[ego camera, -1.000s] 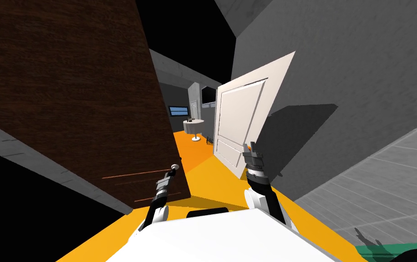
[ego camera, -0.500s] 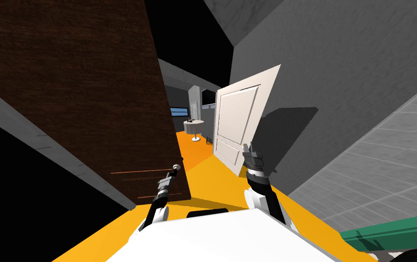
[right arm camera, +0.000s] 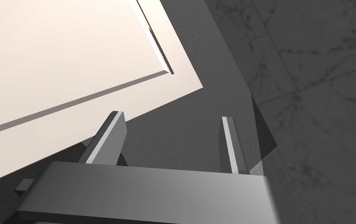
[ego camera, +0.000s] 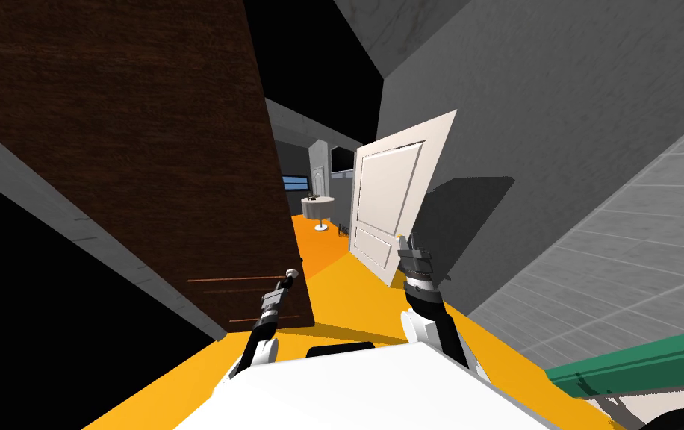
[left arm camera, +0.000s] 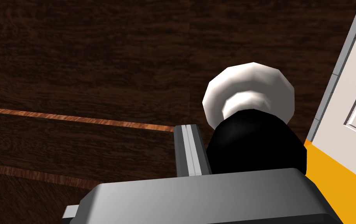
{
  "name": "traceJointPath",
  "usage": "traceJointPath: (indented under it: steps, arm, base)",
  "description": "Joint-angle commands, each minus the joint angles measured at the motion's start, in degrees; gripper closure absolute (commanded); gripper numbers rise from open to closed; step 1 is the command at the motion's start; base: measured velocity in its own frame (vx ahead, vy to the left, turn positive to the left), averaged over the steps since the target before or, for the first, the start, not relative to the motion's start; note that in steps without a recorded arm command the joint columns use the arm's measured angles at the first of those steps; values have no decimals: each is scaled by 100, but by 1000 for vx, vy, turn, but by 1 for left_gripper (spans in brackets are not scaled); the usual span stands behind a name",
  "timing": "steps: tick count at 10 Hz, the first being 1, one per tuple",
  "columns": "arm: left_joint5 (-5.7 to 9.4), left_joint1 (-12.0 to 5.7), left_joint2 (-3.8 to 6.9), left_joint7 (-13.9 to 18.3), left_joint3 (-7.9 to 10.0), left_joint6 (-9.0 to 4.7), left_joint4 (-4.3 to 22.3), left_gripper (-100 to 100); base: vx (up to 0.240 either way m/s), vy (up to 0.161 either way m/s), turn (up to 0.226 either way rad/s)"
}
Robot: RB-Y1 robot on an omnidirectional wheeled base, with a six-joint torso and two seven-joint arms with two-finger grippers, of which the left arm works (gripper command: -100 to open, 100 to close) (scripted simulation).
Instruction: Pull the door open
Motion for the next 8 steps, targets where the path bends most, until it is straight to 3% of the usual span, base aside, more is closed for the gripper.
traceJointPath:
  steps: [1, 8]
  arm:
    - [-61, -74, -103, 71, -158, -39, 156, -100]
    - [-111, -76, -92, 126, -252, -2, 129, -100]
  base:
    - [-30, 4, -32]
    - [-26, 12, -16]
